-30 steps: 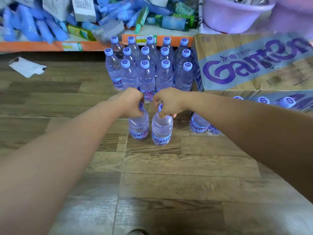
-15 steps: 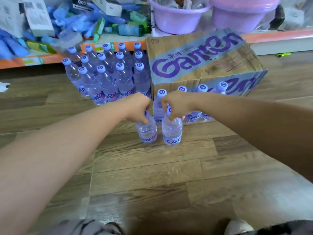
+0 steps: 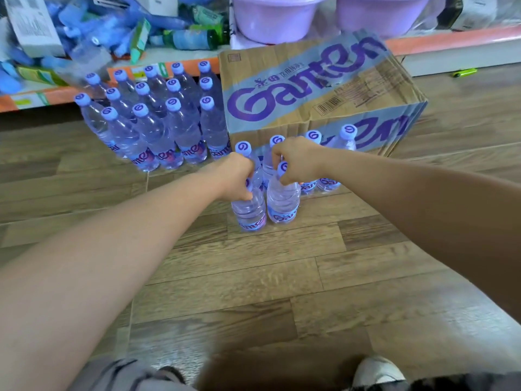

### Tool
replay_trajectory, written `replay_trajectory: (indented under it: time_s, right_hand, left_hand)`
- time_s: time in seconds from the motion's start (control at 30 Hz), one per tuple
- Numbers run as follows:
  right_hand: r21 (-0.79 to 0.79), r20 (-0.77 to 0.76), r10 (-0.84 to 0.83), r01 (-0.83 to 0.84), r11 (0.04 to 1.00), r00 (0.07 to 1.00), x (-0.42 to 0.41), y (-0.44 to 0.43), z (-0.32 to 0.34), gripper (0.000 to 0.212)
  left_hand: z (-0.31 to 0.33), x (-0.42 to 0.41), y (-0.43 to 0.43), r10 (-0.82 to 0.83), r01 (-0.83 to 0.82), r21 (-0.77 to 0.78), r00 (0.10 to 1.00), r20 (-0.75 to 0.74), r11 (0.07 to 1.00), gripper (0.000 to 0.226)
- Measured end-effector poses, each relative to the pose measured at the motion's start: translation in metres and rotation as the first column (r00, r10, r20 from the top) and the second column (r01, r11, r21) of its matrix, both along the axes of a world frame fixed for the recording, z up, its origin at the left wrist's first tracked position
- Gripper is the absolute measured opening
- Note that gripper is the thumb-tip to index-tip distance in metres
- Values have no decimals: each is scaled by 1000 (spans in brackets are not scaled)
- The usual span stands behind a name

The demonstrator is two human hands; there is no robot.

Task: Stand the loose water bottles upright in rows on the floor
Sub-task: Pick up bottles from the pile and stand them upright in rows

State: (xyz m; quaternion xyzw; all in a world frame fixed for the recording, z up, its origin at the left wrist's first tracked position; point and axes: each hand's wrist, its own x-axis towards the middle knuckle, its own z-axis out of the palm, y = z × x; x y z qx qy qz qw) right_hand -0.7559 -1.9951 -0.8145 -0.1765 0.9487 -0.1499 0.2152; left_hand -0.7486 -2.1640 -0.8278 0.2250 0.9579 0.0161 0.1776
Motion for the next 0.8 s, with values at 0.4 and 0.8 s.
replay_trajectory:
  time_s: [0.4,0.8]
  right_hand:
    - [-46,-63,-48,45,998,997,0,3,-7,21]
    - [53,-67,-9,12,999,998,1,-5,-15,35]
  left_hand:
    - [-5,-4,0,18,-13,50,996,-83,999,39]
    - [2,-1,-3,43,-43,20,999,-11,999,36]
